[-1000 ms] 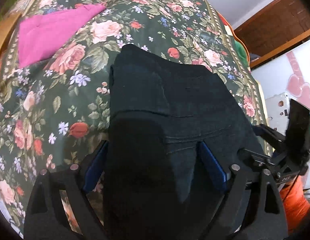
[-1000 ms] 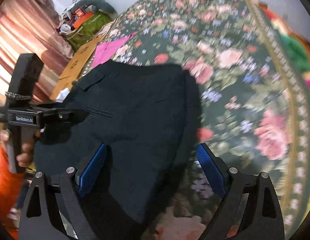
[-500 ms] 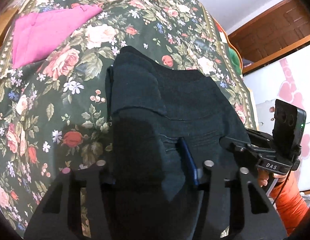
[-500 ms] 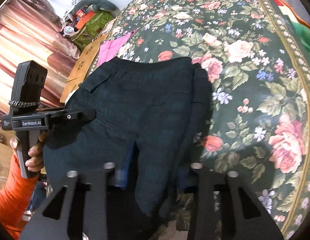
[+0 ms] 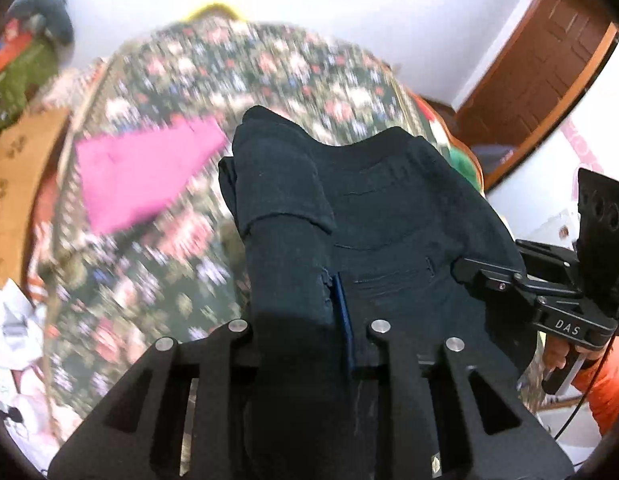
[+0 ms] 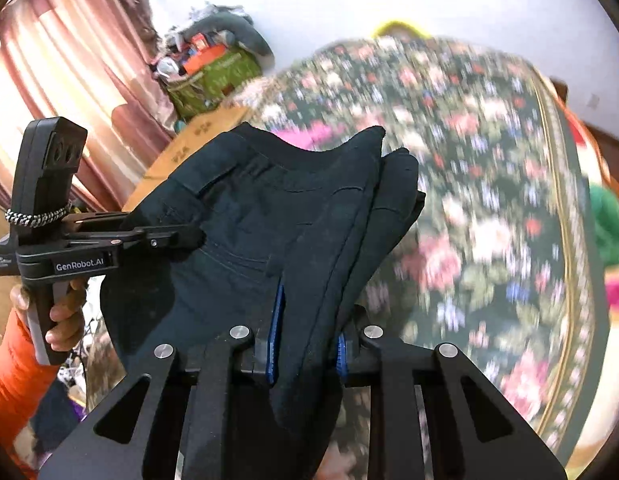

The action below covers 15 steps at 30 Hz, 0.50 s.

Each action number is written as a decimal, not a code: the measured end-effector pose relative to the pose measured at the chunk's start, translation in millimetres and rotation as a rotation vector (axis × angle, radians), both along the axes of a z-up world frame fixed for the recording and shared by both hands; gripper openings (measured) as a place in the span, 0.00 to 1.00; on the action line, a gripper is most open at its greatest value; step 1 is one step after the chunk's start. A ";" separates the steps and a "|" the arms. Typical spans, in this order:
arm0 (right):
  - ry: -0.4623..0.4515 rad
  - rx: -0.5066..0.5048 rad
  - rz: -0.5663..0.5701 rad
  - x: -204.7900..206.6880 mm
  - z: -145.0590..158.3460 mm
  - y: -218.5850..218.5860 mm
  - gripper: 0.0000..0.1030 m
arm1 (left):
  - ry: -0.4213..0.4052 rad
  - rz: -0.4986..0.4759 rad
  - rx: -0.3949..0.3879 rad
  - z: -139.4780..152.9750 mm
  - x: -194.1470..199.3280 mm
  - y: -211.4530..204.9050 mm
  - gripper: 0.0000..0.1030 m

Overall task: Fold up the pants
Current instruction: 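Lower the folded trousers onto the bedspread with both grippers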

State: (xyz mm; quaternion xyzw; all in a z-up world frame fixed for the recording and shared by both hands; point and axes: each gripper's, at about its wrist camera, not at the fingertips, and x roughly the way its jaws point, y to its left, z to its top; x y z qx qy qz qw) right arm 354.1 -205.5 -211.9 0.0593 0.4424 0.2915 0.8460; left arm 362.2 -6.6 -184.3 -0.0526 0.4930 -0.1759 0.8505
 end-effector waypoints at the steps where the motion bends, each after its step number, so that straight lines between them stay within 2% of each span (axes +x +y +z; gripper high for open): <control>1: -0.023 0.003 0.003 4.9 7.0 4.8 0.19 | -0.025 0.019 -0.006 9.4 3.6 9.0 0.24; 4: -0.082 0.006 0.015 24.8 26.1 21.0 0.19 | -0.091 0.060 0.002 28.8 18.8 26.8 0.24; 8: -0.141 0.003 0.035 56.9 43.4 48.9 0.19 | -0.141 0.116 0.005 45.2 45.6 54.8 0.24; 15: -0.176 0.001 0.058 115.6 42.5 95.8 0.19 | -0.180 0.181 0.017 43.5 95.8 102.7 0.24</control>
